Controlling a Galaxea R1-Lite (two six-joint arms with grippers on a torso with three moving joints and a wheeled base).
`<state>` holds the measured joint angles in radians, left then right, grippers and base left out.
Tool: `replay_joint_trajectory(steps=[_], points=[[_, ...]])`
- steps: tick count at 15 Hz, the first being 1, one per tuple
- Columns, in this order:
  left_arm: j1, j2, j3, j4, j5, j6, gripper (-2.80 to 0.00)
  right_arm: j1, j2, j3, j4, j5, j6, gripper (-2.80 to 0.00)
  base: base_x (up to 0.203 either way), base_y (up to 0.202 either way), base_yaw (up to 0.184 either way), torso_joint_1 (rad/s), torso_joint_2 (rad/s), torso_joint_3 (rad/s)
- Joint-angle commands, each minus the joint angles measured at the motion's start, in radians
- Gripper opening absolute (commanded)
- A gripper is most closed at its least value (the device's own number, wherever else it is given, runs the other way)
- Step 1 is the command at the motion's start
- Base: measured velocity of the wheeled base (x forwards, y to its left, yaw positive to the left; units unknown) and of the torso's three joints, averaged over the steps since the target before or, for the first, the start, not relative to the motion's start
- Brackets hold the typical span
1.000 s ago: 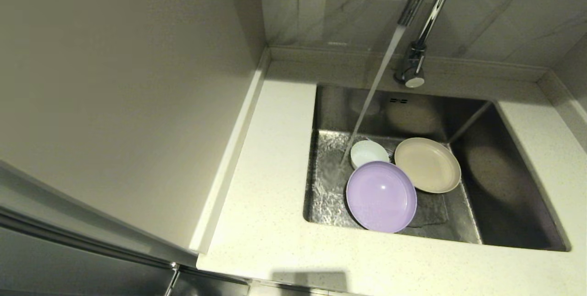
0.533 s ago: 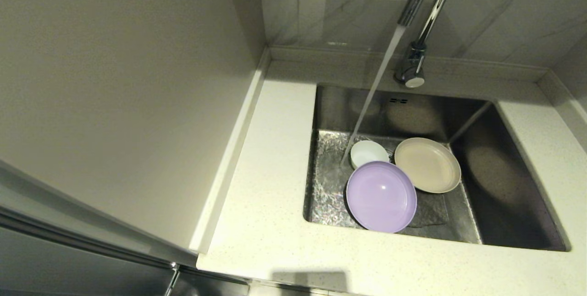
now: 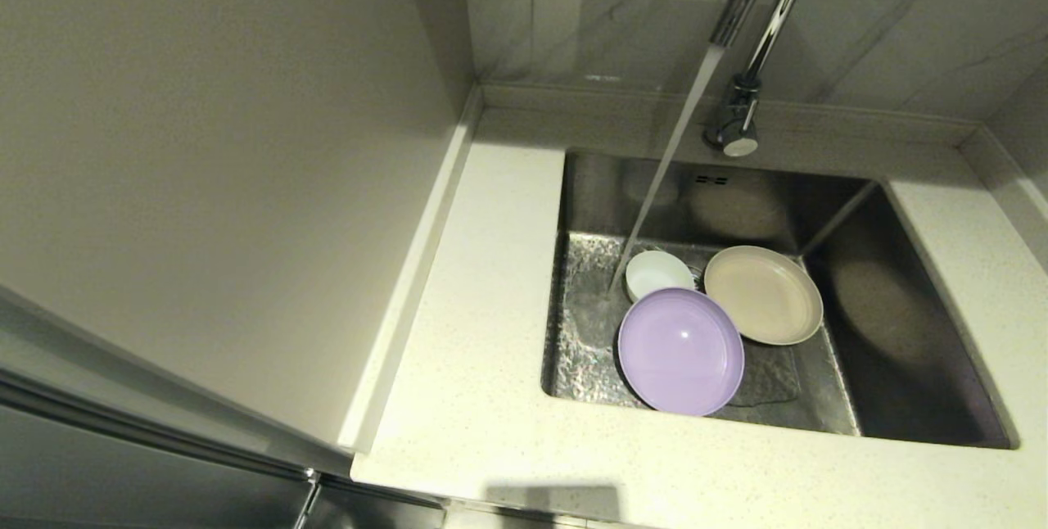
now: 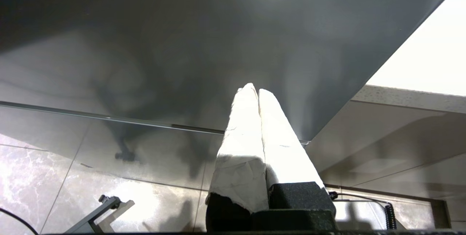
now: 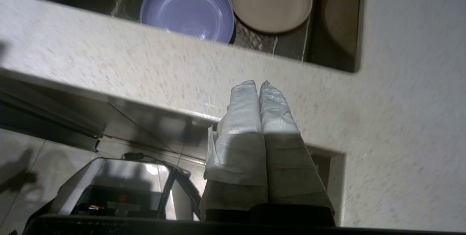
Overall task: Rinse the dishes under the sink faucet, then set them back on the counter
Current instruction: Turn off the faucet
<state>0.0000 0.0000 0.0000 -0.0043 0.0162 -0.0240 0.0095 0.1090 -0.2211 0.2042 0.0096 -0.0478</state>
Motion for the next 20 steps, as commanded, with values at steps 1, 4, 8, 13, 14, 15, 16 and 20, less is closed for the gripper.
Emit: replay_joint_trajectory(steps=[1,4,8,13,14,15,16,20], points=[[0.000,-0.002,0.000,0.000,0.001,-0.001,-2.80,0.007,0.194,-0.212,0.060,0.004,-0.006,-2.80,0.000,0.000,0.000,0.000,0.00,0.000],[0.000,-0.002,0.000,0.000,0.001,-0.001,-2.80,0.016,0.534,-0.549,0.119,0.045,-0.016,-2.80,0.000,0.000,0.000,0.000,0.00,0.000],[0.000,-0.002,0.000,0.000,0.001,-0.001,-2.80,0.018,1.032,-1.074,0.245,0.063,-0.015,-2.80,0.000,0.000,0.000,0.000,0.00,0.000],[0.000,-0.002,0.000,0.000,0.001,-0.001,-2.80,-0.151,1.573,-1.629,0.638,0.555,-0.019,-2.80,0.000,0.000,0.000,0.000,0.00,0.000],[0.000,-0.002,0.000,0.000,0.001,-0.001,-2.80,-0.197,1.652,-1.669,0.681,0.693,-0.055,-2.80,0.000,0.000,0.000,0.000,0.00,0.000],[0.000,-0.002,0.000,0.000,0.001,-0.001,-2.80,-0.230,1.717,-1.695,0.712,0.821,-0.113,-2.80,0.000,0.000,0.000,0.000,0.00,0.000],[0.000,-0.002,0.000,0.000,0.001,-0.001,-2.80,-0.248,1.769,-1.714,0.729,0.907,-0.159,-2.80,0.000,0.000,0.000,0.000,0.00,0.000],[0.000,-0.002,0.000,0.000,0.001,-0.001,-2.80,-0.262,1.904,-1.761,0.552,1.027,-0.173,-2.80,0.000,0.000,0.000,0.000,0.00,0.000]])
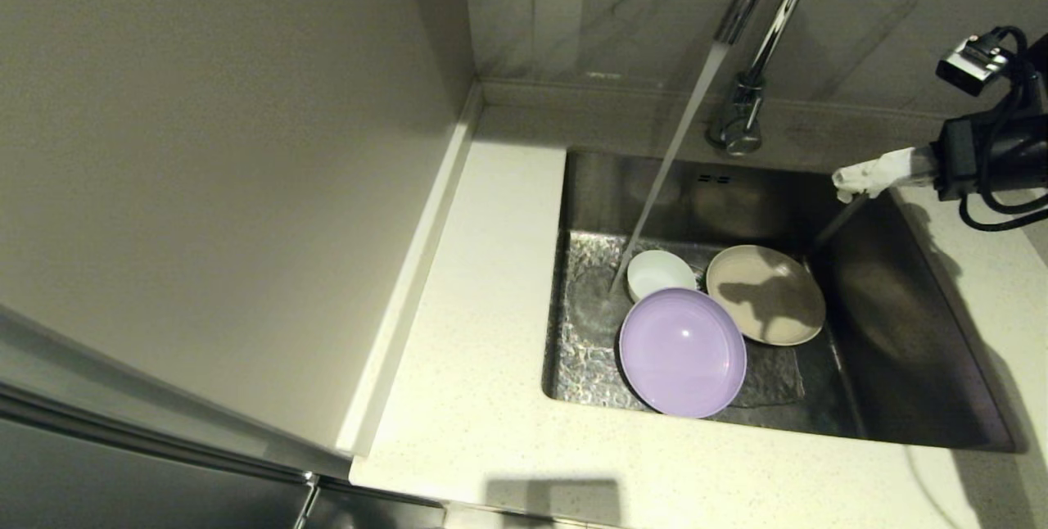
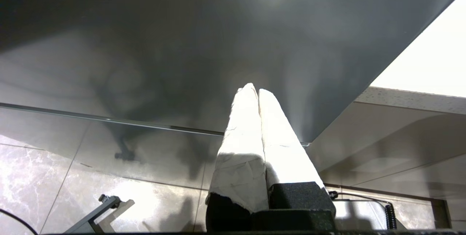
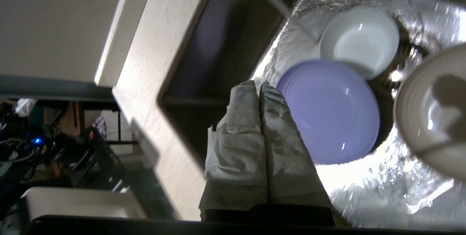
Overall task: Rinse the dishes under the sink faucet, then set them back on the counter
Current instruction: Turn off the faucet
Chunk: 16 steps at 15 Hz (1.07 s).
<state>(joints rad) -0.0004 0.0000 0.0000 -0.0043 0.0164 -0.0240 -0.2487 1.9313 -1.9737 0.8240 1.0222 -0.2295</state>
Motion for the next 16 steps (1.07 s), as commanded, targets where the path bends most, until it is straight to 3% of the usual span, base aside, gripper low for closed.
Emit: replay_joint_trajectory(steps=[1,9,16], points=[[0.000,-0.002,0.000,0.000,0.000,-0.001,-2.80,-0.002,0.096,-0.009,-0.137,0.021,0.057,-2.80,0.000,0.000,0.000,0.000,0.00,0.000],[0.000,-0.002,0.000,0.000,0.000,-0.001,-2.80,0.154,0.117,-0.010,-0.558,0.008,0.374,-2.80,0.000,0.000,0.000,0.000,0.00,0.000],[0.000,-0.002,0.000,0.000,0.000,-0.001,-2.80,0.189,0.163,-0.010,-0.738,-0.028,0.404,-2.80,0.000,0.000,0.000,0.000,0.00,0.000]])
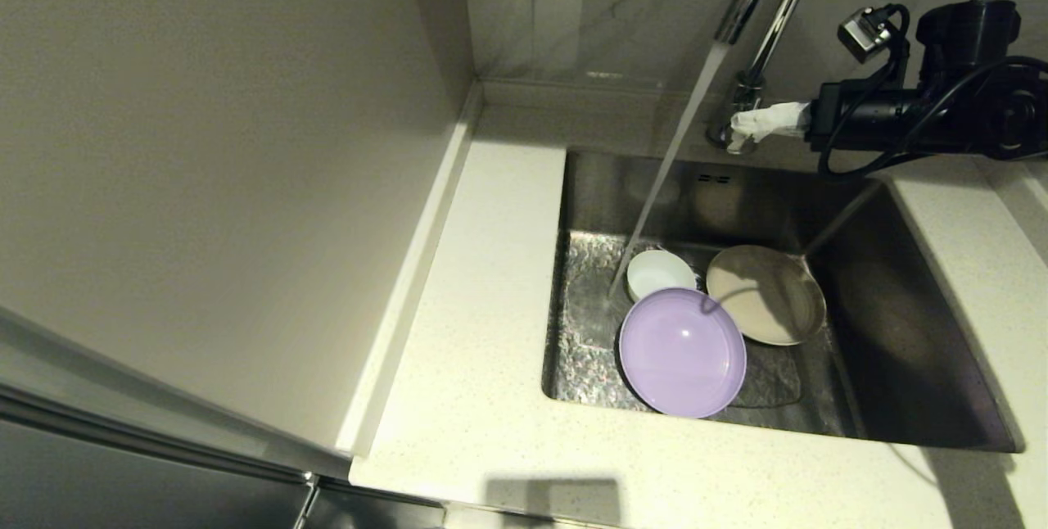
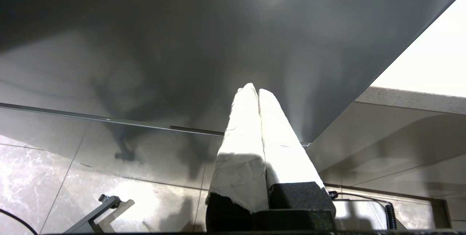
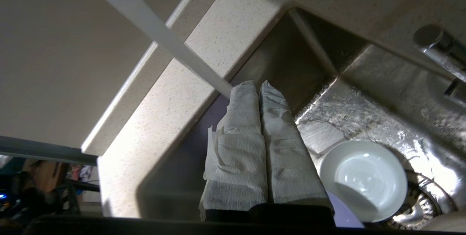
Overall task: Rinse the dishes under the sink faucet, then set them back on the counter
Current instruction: Turn off the faucet
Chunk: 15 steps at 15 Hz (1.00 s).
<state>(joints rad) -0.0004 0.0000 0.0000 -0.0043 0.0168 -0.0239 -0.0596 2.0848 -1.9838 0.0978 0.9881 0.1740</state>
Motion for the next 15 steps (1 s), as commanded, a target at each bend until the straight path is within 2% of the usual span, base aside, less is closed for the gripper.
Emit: replay_joint_trajectory(steps=[1,4,11,15], points=[[0.000,-0.002,0.000,0.000,0.000,-0.001,-2.80,-0.001,0.016,0.000,-0.033,0.001,0.001,-2.80,0.000,0.000,0.000,0.000,0.00,0.000],[0.000,-0.002,0.000,0.000,0.000,-0.001,-2.80,0.000,0.042,0.000,-0.098,-0.058,0.011,-2.80,0.000,0.000,0.000,0.000,0.00,0.000],[0.000,-0.002,0.000,0.000,0.000,-0.001,-2.80,-0.003,0.090,-0.001,-0.250,-0.137,0.018,-2.80,0.000,0.000,0.000,0.000,0.00,0.000],[0.000,-0.002,0.000,0.000,0.000,-0.001,-2.80,-0.005,0.109,-0.001,-0.353,-0.140,0.041,-2.80,0.000,0.000,0.000,0.000,0.00,0.000]])
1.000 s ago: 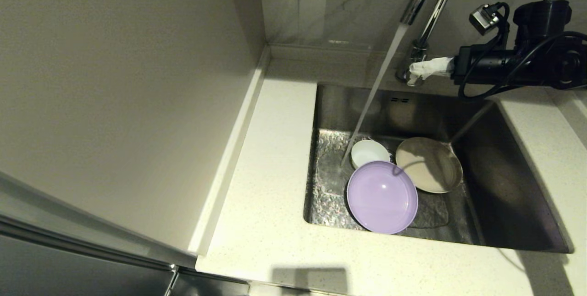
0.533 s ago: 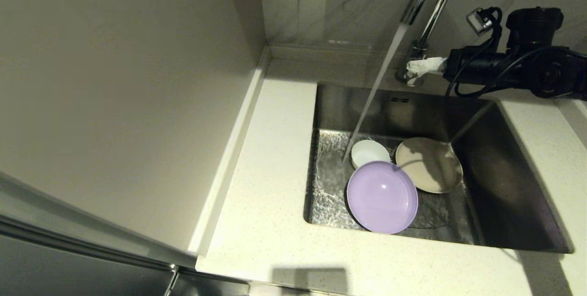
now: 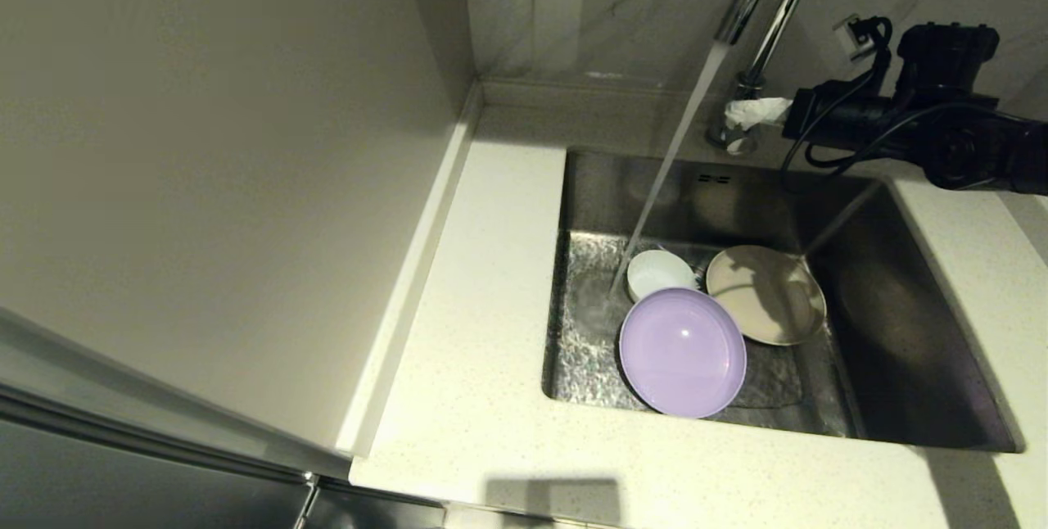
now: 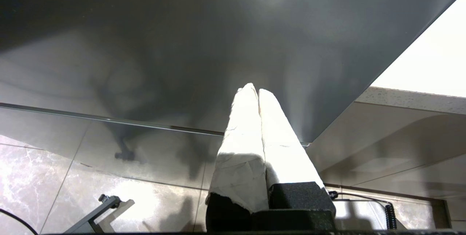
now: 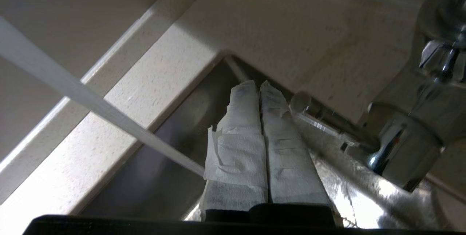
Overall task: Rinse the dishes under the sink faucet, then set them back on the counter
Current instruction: Turn off the faucet
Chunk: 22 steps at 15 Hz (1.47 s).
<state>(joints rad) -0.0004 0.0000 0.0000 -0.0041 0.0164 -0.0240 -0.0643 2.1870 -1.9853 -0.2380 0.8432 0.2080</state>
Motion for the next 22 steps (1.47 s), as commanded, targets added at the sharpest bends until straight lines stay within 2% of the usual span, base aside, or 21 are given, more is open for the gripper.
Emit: replay_joint_trajectory(steps=[1,19,22], points=[[0.000,-0.002,0.000,-0.001,0.000,-0.001,-2.80,0.000,0.011,0.000,-0.051,0.005,0.024,-2.80,0.000,0.000,0.000,0.000,0.00,0.000],[0.000,-0.002,0.000,-0.001,0.000,-0.001,-2.80,-0.016,0.119,-0.009,-0.375,0.002,0.041,-2.80,0.000,0.000,0.000,0.000,0.00,0.000],[0.000,-0.002,0.000,-0.001,0.000,-0.001,-2.80,-0.019,0.126,-0.009,-0.381,0.003,0.042,-2.80,0.000,0.000,0.000,0.000,0.00,0.000]])
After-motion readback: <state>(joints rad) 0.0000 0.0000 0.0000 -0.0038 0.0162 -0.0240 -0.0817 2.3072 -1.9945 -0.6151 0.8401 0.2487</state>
